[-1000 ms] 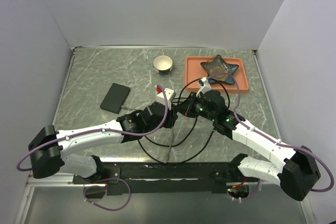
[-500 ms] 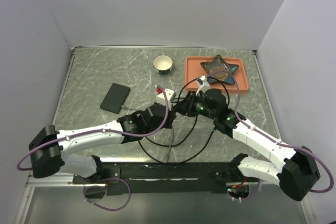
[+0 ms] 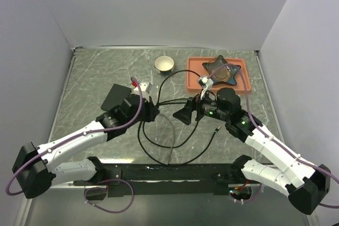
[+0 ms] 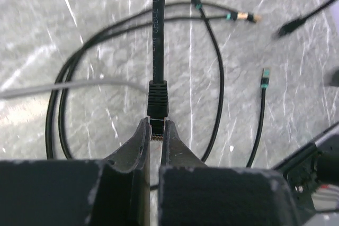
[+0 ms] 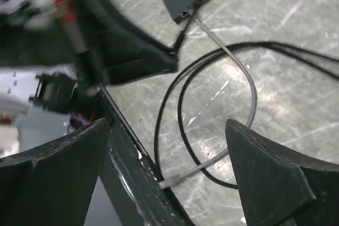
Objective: Insert the plug into the switch port
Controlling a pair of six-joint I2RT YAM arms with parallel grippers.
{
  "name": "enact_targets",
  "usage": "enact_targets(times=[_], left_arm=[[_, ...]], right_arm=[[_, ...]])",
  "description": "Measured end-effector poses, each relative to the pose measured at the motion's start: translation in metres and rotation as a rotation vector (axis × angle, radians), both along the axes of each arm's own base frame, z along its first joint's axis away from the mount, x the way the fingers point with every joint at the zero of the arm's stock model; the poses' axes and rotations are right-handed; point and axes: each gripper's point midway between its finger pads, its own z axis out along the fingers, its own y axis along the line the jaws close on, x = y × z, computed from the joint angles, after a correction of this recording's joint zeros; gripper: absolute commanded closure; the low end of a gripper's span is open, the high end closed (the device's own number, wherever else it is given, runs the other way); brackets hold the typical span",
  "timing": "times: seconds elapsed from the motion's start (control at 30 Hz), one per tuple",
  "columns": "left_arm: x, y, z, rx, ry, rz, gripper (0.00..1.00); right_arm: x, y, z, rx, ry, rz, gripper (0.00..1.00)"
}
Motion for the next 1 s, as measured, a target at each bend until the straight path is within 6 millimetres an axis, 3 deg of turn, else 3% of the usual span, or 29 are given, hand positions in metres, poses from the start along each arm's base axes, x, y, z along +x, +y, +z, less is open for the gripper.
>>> enact_targets(times=[0.1, 0.3, 0.57, 0.83, 1.0], left_arm=[[-0.005, 0.001, -0.011, -0.005, 0.079, -0.031, 0.99], [-0.032, -0.024, -0.020, -0.073, 0.220, -0.211, 0.99], [-0.061, -0.050, 0.004, -0.267, 0.281, -0.458, 0.99], [-0.089, -0.059, 0.015, -0.384, 0.303, -0.647, 0.99], [-0.099, -0.048, 0.023, -0.458, 0.292, -0.689, 0.99]], right_arm=[[-0.007, 0.000, 0.010, -0.004, -0.070, 0.056, 0.01], [-0.023, 0.005, 0.026, 0.008, -0.170, 0.192, 0.01], [-0.035, 0.016, 0.028, 0.031, -0.217, 0.322, 0.01], [-0.037, 0.025, 0.009, 0.006, -0.202, 0.419, 0.01], [-0.040, 0.028, -0.008, -0.022, -0.163, 0.472, 0.03]])
